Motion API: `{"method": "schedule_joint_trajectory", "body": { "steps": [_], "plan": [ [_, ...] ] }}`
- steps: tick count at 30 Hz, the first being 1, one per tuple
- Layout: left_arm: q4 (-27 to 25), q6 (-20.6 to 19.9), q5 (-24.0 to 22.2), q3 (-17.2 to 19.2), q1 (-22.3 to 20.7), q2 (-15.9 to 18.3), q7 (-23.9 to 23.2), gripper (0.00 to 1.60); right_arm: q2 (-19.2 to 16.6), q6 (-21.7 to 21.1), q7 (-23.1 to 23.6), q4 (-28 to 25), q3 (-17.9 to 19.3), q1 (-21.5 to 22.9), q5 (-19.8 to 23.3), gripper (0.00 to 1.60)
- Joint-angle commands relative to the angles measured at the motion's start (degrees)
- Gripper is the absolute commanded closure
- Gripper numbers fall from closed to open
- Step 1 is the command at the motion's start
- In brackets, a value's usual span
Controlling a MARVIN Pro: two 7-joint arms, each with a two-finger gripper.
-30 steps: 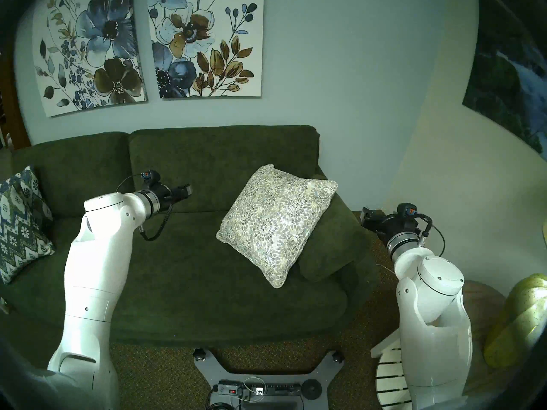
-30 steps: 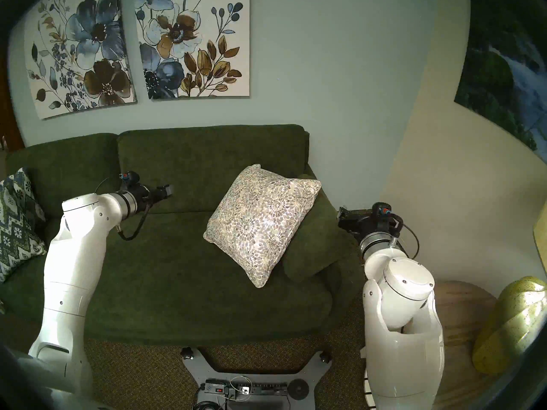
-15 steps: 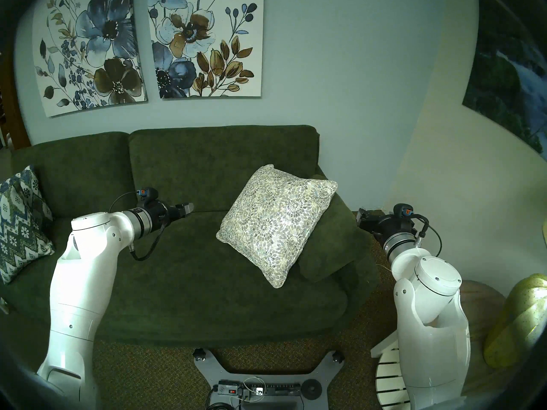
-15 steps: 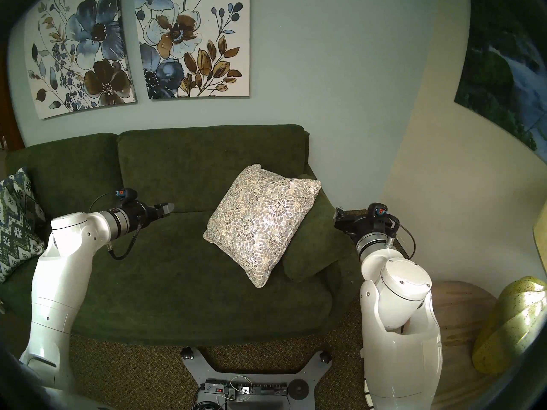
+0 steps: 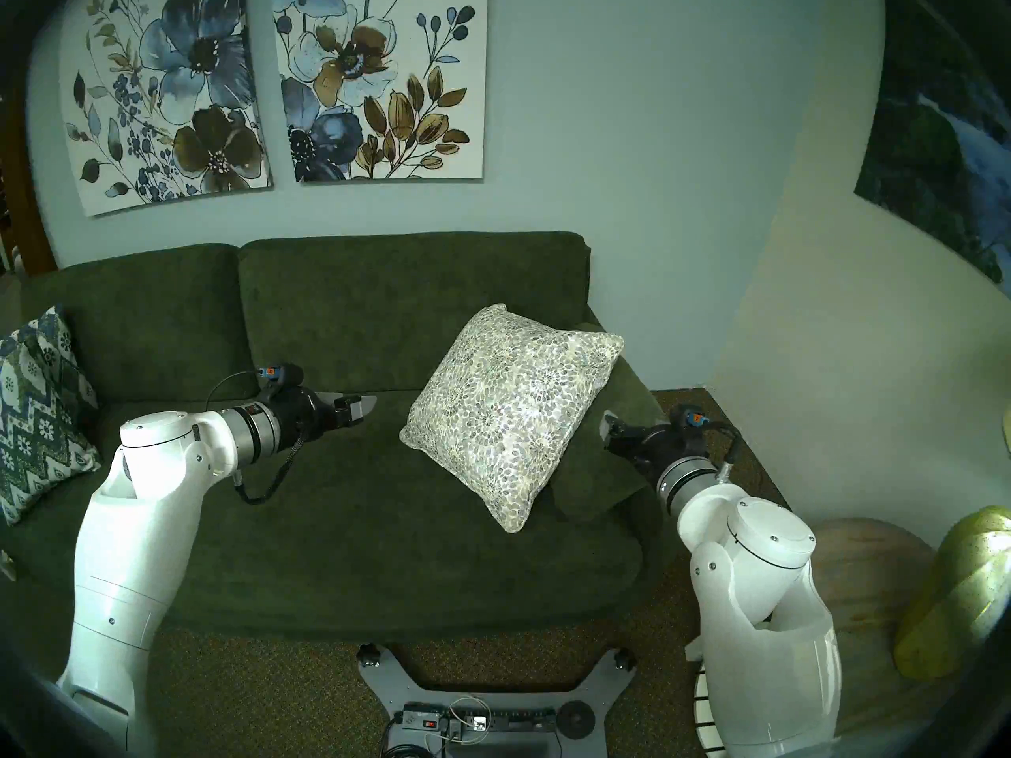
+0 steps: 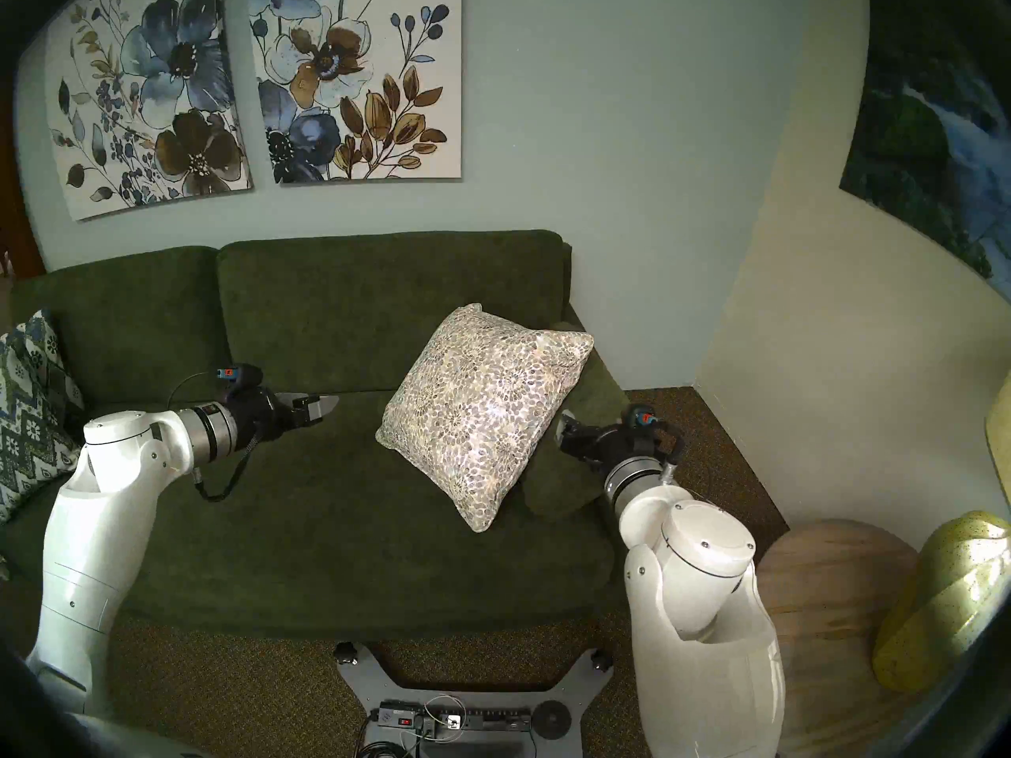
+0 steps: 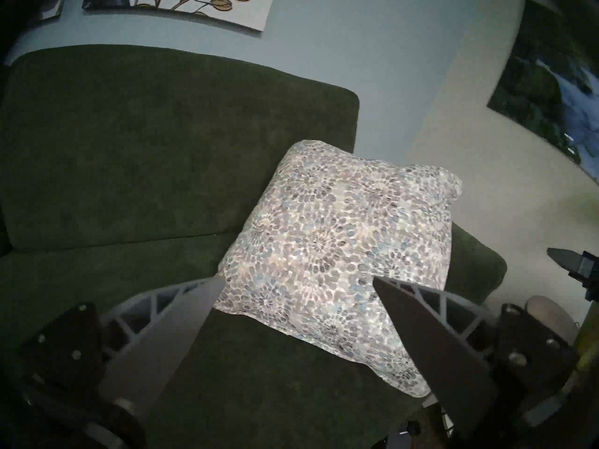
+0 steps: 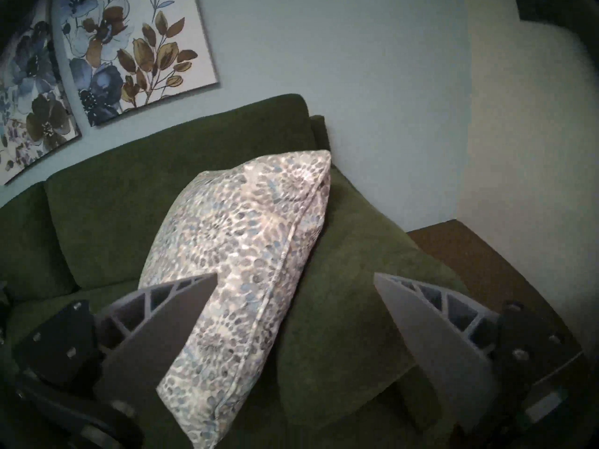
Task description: Fix throw pillow on sofa
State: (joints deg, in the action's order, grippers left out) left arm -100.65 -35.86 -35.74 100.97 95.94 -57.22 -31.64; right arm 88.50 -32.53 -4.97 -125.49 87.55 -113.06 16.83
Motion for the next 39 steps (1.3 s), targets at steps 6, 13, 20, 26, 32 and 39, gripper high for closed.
{"method": "schedule_joint_trajectory", "body": {
  "steps": [6, 13, 20, 26, 32, 39],
  "plan": [
    [-0.5, 8.8, 2.2, -1.4, 2.9, 6.3, -11.2, 0.0, 0.1, -1.7, 1.6, -0.8, -2.4, -3.6, 1.5, 0.0],
    [1.3, 14.8, 5.3, -1.3, 3.8, 9.9, -16.6, 0.0, -0.2, -2.4, 1.9, -1.1, -2.1, -4.1, 2.0, 0.0],
    [5.8, 22.5, 9.0, -1.0, 3.7, 13.4, -23.4, 0.0, -0.5, -3.2, 2.5, -1.2, -1.7, -4.1, 2.7, 0.0],
    [8.5, 28.0, 10.7, -1.1, 3.2, 14.7, -28.3, 0.0, -0.7, -3.9, 3.1, -0.7, -2.0, -3.7, 3.3, 0.0],
    [11.0, 33.3, 12.3, -1.6, 2.0, 15.6, -33.4, 0.0, -0.8, -4.8, 4.1, 0.6, -3.0, -2.4, 4.1, 0.0],
    [14.4, 40.7, 13.5, -2.3, -0.2, 15.7, -39.6, 0.0, -1.3, -6.3, 4.7, 4.2, -4.5, -0.4, 4.4, 0.0]
  ]
}}
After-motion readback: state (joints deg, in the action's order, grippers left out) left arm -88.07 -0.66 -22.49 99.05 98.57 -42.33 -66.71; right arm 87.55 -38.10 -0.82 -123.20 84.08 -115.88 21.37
